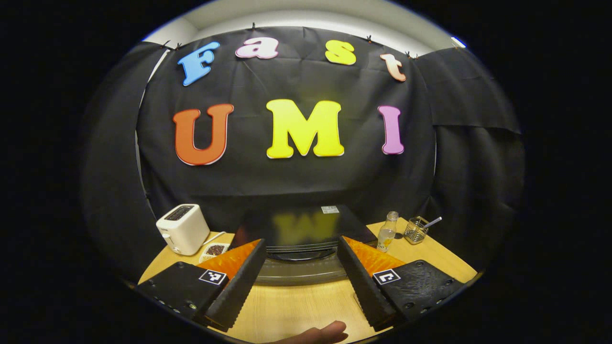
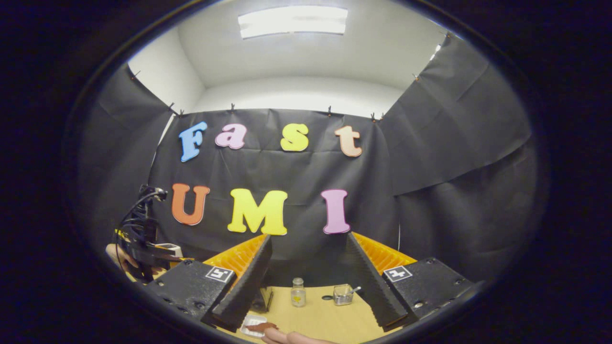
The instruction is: Open the electric oven with the left hand, put the food in, and close the electric oven.
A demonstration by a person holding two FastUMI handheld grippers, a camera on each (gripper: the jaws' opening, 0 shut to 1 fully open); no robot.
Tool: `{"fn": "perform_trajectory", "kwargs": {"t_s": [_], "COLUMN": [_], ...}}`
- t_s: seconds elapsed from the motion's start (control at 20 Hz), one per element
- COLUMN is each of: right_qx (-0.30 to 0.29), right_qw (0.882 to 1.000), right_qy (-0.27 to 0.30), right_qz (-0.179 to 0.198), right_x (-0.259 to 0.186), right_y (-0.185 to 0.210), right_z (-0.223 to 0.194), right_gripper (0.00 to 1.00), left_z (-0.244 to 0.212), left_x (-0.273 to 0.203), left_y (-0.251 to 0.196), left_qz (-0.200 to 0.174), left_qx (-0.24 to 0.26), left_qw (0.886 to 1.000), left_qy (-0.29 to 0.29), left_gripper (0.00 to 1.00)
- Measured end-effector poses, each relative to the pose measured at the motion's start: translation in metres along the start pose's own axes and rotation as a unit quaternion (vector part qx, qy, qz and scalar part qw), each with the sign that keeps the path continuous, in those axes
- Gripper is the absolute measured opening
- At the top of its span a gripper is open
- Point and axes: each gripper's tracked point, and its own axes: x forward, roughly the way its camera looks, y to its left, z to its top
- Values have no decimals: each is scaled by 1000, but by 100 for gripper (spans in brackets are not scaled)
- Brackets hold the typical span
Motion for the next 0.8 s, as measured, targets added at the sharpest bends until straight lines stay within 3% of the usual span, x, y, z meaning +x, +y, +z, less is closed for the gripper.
{"fn": "perform_trajectory", "kwargs": {"t_s": [0.2,0.35,0.55,0.65,0.7,0.75,0.8], "right_qx": [15,5,10,18,20,21,25], "right_qw": [999,1000,999,999,998,998,998], "right_qy": [28,26,35,46,52,58,62], "right_qz": [12,-4,-10,-9,-10,-12,-13], "right_x": [1,7,8,10,12,13,15], "right_y": [-14,-35,-50,-57,-60,-62,-64], "right_z": [-13,-20,-35,-45,-50,-54,-59], "right_gripper": [99,99,99,99,99,99,99], "left_z": [-21,-26,-57,-53,-58,-55,-59], "left_x": [53,77,91,96,92,93,92], "left_y": [-3,-2,12,12,12,13,12], "left_qz": [6,12,37,37,36,35,33], "left_qx": [-20,-21,-6,-3,-4,-2,-2], "left_qw": [998,997,991,993,992,993,992], "left_qy": [54,70,125,115,123,116,120], "left_gripper": [96,95,96,98,86,96,96]}}
